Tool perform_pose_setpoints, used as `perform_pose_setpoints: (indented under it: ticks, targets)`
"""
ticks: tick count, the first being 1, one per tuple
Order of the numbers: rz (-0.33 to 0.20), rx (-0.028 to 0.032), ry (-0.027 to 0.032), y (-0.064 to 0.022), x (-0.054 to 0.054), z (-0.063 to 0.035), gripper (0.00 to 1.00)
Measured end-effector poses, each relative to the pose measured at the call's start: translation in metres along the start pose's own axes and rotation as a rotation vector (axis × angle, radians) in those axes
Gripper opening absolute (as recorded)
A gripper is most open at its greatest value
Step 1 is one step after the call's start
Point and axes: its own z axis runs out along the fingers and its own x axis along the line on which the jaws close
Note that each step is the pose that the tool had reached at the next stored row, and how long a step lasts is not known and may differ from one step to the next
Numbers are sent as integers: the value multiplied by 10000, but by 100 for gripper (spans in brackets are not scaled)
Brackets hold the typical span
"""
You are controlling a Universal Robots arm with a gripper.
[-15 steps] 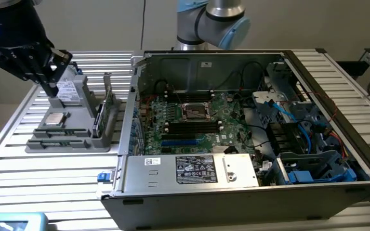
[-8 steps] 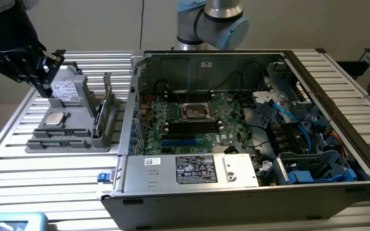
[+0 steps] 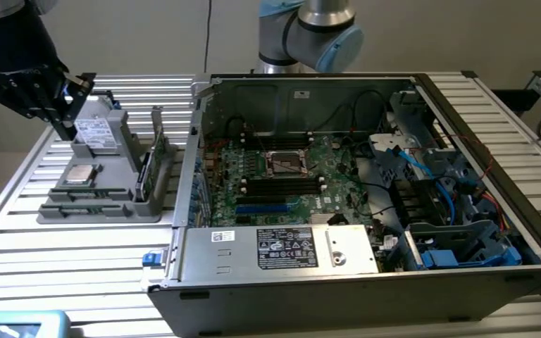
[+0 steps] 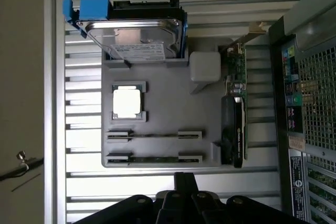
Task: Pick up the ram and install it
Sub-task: 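Reach for the ram, then pick up the ram and move it above insertion slot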
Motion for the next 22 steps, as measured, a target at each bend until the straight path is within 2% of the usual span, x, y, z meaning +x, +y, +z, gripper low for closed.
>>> perform_pose_setpoints:
  ticks: [7, 12, 22]
  targets:
    - [-409, 126, 18, 55, 27, 12, 11]
    - [-732, 183, 33, 79, 39, 19, 11]
    - [-1132, 205, 55, 84, 84, 24, 11]
